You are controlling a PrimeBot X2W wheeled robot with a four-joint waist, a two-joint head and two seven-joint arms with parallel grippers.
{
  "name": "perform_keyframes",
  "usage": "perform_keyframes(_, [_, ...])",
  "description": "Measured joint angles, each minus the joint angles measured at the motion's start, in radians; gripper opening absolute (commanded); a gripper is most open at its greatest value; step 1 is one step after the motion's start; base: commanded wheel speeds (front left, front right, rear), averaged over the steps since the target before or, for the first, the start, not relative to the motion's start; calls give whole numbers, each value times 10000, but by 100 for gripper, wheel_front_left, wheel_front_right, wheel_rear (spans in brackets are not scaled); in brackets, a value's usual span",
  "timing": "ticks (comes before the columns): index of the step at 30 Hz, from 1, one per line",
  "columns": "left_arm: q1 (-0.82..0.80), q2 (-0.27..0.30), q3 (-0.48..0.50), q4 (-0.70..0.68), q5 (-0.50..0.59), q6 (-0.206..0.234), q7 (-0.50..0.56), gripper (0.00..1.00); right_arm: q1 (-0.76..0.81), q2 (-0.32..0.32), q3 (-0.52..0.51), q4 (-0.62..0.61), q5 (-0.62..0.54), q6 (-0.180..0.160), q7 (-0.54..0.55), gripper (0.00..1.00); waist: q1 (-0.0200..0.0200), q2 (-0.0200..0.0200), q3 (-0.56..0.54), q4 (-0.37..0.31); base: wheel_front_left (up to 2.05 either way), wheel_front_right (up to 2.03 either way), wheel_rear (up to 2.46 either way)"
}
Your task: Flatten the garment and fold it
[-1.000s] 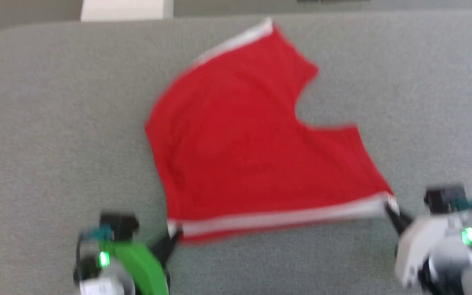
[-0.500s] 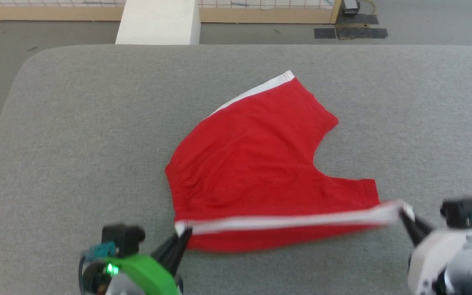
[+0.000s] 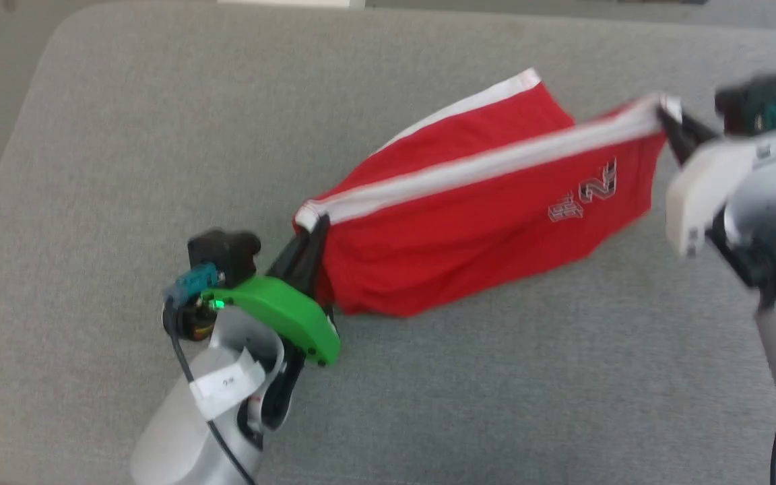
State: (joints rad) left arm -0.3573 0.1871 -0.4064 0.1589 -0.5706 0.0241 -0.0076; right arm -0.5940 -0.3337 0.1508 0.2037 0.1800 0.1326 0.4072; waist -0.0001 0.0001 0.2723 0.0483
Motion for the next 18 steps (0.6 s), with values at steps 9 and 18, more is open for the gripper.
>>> perform_keyframes(9, [-1261, -813, -65, 949, 88, 136, -591, 0, -3907, -433, 1760, 3427, -309, 0, -288, 0, 1, 0, 1682, 844, 0, 0, 0])
perform_keyframes(18, [-1426, -1066, -401, 1126, -115, -2, -821, 2, -5077, -652, 3007, 5202, 543, -2, 403, 0, 1, 0, 2566, 1709, 0, 0, 0])
